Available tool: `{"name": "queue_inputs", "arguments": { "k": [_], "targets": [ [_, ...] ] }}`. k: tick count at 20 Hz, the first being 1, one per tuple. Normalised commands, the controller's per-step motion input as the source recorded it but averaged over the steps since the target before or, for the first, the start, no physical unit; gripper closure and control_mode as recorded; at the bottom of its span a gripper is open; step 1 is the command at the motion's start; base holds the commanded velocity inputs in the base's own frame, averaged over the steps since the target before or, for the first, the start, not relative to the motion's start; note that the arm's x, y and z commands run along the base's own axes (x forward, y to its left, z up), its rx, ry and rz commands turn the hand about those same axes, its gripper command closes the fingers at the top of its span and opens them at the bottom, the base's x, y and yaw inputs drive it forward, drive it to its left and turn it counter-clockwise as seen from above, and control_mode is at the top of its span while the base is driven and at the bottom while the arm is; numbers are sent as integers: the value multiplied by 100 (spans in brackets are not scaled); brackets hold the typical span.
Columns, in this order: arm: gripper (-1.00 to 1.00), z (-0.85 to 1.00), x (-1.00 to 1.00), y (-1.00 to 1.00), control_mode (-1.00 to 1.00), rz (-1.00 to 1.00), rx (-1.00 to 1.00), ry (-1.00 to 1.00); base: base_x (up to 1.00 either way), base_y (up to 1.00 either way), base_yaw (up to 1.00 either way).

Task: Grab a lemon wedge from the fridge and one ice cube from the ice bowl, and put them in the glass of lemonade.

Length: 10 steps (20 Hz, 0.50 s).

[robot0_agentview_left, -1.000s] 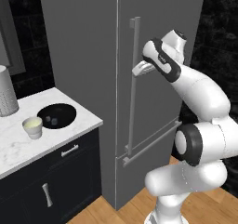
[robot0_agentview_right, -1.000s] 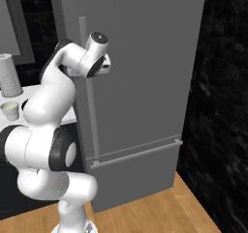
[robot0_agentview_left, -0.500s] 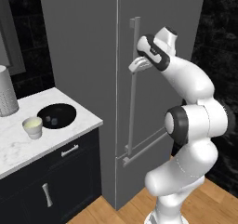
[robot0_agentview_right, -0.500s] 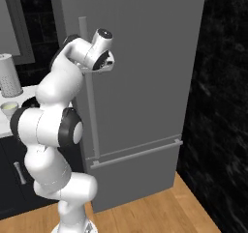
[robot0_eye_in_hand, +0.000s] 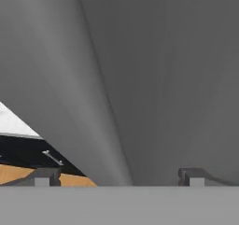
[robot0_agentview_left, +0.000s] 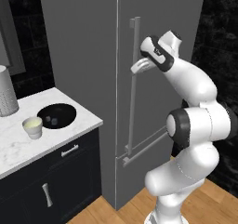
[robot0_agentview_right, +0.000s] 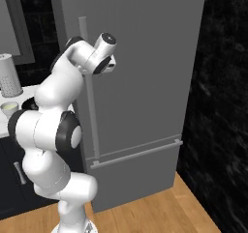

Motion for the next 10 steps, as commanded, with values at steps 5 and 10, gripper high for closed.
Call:
{"name": "queue_inputs", "arguments": {
  "k": [5,10],
  "targets": [
    [-100,0,24,0,-100,0,1,0,0,0,0],
    [-100,-18,29,0,-100,0,6,-5,0,0,0]
  ]
}}
